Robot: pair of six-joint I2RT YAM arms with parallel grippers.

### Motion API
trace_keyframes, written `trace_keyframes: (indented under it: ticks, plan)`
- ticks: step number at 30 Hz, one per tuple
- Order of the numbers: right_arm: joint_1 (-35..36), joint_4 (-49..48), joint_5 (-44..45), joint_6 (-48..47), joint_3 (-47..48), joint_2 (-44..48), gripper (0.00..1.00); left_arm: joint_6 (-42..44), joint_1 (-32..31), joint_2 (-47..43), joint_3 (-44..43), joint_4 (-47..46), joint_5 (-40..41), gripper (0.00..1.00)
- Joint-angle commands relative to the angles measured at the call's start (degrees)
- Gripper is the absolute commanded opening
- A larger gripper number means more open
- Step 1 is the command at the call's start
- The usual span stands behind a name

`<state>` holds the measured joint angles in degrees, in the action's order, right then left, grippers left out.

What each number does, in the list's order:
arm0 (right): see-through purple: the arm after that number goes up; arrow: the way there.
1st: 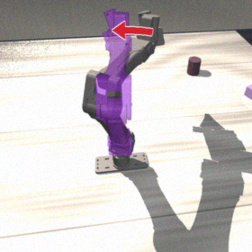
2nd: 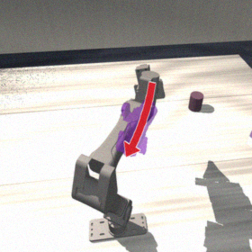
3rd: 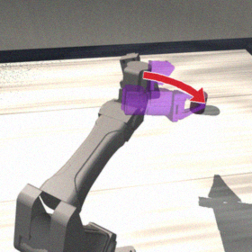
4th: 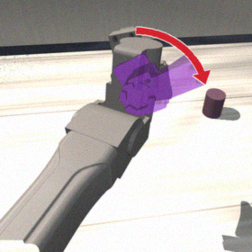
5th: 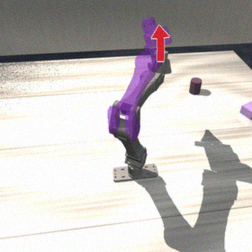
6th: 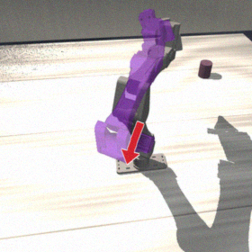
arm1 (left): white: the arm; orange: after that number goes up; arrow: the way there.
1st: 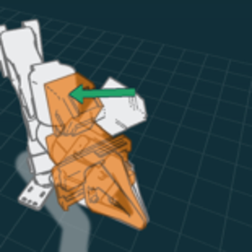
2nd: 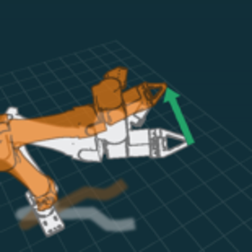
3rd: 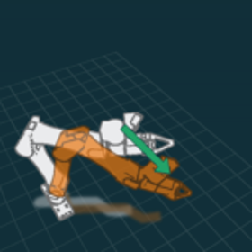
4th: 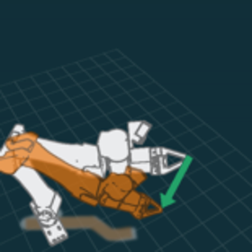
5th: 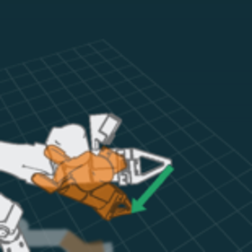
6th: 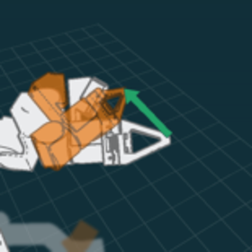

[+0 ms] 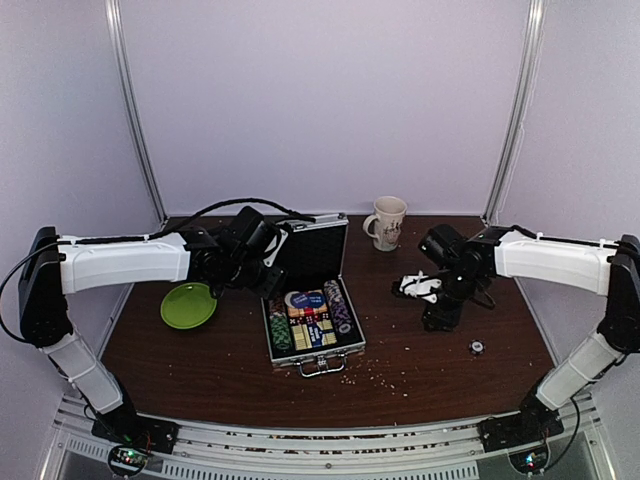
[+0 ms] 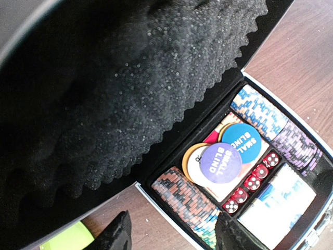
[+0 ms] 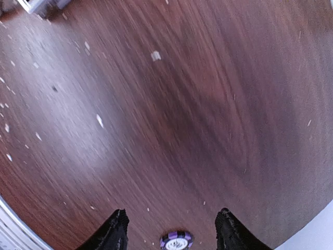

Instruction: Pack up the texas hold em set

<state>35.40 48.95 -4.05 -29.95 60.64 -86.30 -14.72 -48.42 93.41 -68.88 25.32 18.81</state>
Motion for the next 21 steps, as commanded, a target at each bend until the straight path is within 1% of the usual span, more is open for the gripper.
trace_keyframes:
  ticks: [1,5,9,16,21]
  plan:
    - [-7.2,9.8,-1.6,-2.9,-4.2,2.9,0.58,-0.6,0.6,-0.3,0.8,0.0,-1.3,0.57]
    - [-11.8,13.2,1.9,-5.1,-8.0,3.8,0.61,-1.0,0.6,-0.3,1.2,-0.1,-1.1,0.57]
    - [-15.4,13.3,3.8,-5.6,-9.6,3.4,0.65,-1.3,0.6,-0.5,1.2,-0.3,-1.4,0.57]
    - [-18.5,10.2,5.0,-4.7,-9.5,-1.0,0.66,-1.1,0.6,-0.7,1.4,-0.2,-1.4,0.57]
    - [-18.9,8.7,3.7,-4.7,-8.9,-3.8,0.65,-1.0,0.6,-0.7,1.4,0.0,-1.5,0.57]
